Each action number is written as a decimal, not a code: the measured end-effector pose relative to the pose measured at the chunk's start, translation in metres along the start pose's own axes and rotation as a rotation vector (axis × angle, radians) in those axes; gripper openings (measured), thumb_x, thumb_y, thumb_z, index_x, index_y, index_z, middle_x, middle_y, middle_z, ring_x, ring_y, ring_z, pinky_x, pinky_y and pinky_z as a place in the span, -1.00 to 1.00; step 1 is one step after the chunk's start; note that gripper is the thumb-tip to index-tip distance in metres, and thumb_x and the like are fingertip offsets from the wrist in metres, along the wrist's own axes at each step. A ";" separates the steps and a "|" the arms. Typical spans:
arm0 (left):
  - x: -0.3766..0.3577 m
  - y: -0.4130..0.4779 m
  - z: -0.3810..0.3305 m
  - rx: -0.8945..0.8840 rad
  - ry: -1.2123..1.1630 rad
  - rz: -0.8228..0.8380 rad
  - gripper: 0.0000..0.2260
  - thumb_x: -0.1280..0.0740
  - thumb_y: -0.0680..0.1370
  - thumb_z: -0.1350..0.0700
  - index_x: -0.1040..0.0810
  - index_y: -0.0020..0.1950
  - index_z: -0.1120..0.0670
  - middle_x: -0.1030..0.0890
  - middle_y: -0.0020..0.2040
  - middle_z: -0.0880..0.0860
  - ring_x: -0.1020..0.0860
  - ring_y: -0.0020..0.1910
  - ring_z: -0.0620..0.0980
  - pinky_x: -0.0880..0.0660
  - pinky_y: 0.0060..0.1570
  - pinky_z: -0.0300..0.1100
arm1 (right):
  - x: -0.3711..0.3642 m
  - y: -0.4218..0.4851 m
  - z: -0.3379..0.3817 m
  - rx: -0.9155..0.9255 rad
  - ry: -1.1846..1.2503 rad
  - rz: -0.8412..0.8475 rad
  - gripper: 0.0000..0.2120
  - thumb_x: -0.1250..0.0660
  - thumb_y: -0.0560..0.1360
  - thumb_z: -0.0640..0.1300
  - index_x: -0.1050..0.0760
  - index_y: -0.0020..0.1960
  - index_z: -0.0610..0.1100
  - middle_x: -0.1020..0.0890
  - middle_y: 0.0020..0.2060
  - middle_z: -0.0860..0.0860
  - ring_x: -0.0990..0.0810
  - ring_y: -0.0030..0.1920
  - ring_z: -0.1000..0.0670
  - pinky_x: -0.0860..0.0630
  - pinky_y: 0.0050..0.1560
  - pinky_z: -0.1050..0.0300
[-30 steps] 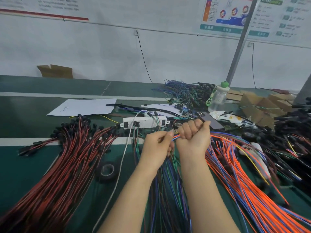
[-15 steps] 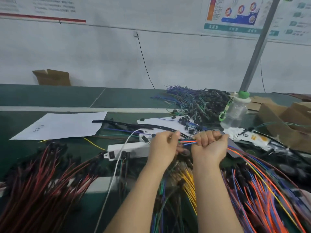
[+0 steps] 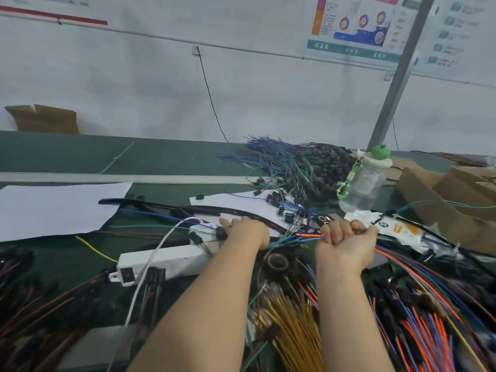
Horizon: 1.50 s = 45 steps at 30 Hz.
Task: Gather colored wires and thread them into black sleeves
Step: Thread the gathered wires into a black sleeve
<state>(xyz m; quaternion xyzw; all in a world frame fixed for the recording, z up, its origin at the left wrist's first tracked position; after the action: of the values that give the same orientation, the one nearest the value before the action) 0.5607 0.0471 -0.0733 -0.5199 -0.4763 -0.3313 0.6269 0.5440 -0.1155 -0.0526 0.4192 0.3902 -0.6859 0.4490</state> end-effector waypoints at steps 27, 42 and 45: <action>0.032 0.007 0.019 -0.169 -0.026 -0.240 -0.91 -0.20 0.56 0.08 -0.37 0.03 0.06 -0.49 0.05 0.10 -0.45 0.16 0.15 -0.20 0.20 0.05 | -0.003 0.006 0.014 0.005 -0.006 0.000 -0.56 0.03 0.67 -0.01 -0.24 -0.35 -0.09 -0.19 -0.64 0.07 -0.10 -0.66 0.08 -0.03 -0.63 0.30; 0.011 0.027 0.045 0.033 0.087 -0.161 -0.54 -0.23 0.53 0.22 -0.21 0.41 0.18 -0.33 0.35 0.14 -0.38 0.30 0.18 -0.32 0.19 0.02 | 0.001 0.013 0.006 0.021 -0.050 -0.020 -0.60 -0.01 0.65 -0.08 -0.25 -0.36 -0.11 -0.19 -0.63 0.06 -0.12 -0.65 0.07 -0.04 -0.60 0.31; 0.010 0.028 0.043 0.037 0.105 -0.154 -0.49 -0.21 0.53 0.26 -0.16 0.46 0.16 -0.25 0.40 0.15 -0.40 0.29 0.19 -0.33 0.11 0.00 | 0.003 0.011 0.004 0.013 -0.056 -0.022 -0.61 -0.01 0.64 -0.10 -0.25 -0.36 -0.11 -0.19 -0.62 0.05 -0.11 -0.64 0.07 -0.04 -0.60 0.30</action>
<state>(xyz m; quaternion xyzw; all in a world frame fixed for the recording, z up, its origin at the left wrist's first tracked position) 0.5784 0.0965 -0.0733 -0.4520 -0.4874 -0.3964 0.6332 0.5529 -0.1235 -0.0556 0.3984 0.3778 -0.7046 0.4495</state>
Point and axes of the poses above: each hand's wrist, its own y-axis towards the middle knuckle, its own x-axis out of the back of the hand, z = x × y, the point moved 5 cm from there along y, towards the middle knuckle
